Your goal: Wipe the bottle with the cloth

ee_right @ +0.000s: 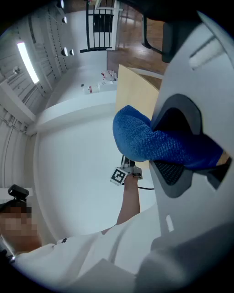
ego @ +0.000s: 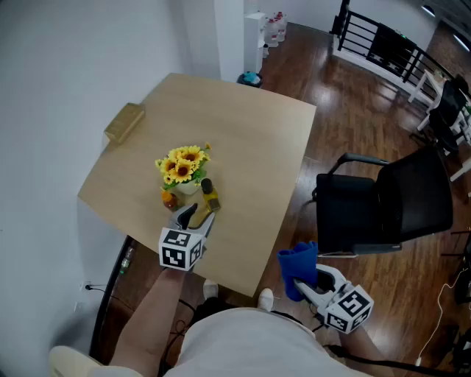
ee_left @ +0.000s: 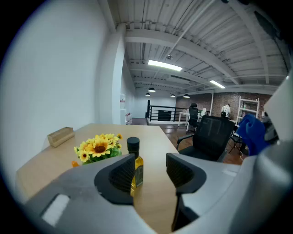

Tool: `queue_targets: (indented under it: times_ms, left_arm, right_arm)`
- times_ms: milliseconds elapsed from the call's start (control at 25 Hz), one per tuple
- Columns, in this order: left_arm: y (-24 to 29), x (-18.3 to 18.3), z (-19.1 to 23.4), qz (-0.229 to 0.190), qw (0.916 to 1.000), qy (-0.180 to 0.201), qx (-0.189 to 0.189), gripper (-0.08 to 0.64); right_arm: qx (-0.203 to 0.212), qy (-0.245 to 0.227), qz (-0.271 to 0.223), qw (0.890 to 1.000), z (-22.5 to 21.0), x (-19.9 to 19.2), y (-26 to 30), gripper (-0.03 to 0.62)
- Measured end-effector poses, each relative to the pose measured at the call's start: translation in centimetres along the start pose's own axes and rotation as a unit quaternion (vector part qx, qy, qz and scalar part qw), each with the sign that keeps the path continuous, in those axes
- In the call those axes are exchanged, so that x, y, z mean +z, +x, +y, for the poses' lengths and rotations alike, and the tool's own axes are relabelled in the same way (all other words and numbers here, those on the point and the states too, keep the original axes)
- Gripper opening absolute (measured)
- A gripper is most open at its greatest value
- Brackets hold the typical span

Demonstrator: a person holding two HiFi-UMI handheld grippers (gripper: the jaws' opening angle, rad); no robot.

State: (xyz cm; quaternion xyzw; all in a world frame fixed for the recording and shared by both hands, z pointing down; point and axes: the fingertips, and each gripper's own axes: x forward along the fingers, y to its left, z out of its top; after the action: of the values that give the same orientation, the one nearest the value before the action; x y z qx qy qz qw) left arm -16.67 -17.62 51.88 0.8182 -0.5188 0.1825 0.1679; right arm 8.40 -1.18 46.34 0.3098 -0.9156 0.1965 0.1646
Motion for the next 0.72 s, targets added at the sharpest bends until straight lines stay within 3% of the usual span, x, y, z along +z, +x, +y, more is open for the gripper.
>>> queue_targets:
  times_ms: [280,440,560,720]
  left_arm:
    - [6.7,-0.4,5.9,0.029,0.9995,0.005,-0.009,0.235]
    - [8.7,-0.5,5.9,0.026,0.9985,0.032,-0.035,0.227]
    - [9.5,-0.2,5.7,0.020,0.9971,0.059,-0.043,0.156]
    - [8.9,0.3,4.9,0.016,0.9947,0.083,-0.058,0.150]
  right_arm:
    - [-0.056,0.032,-0.003,0.998,0.2,1.2,2.2,0.155]
    - [-0.084,0.049,0.001,0.995,0.4,1.0,2.9,0.155]
    - [-0.098,0.058,-0.001,0.994,0.2,1.1,3.3,0.155]
    - [-0.102,0.052,-0.004,0.993,0.2,1.8,4.3,0.155]
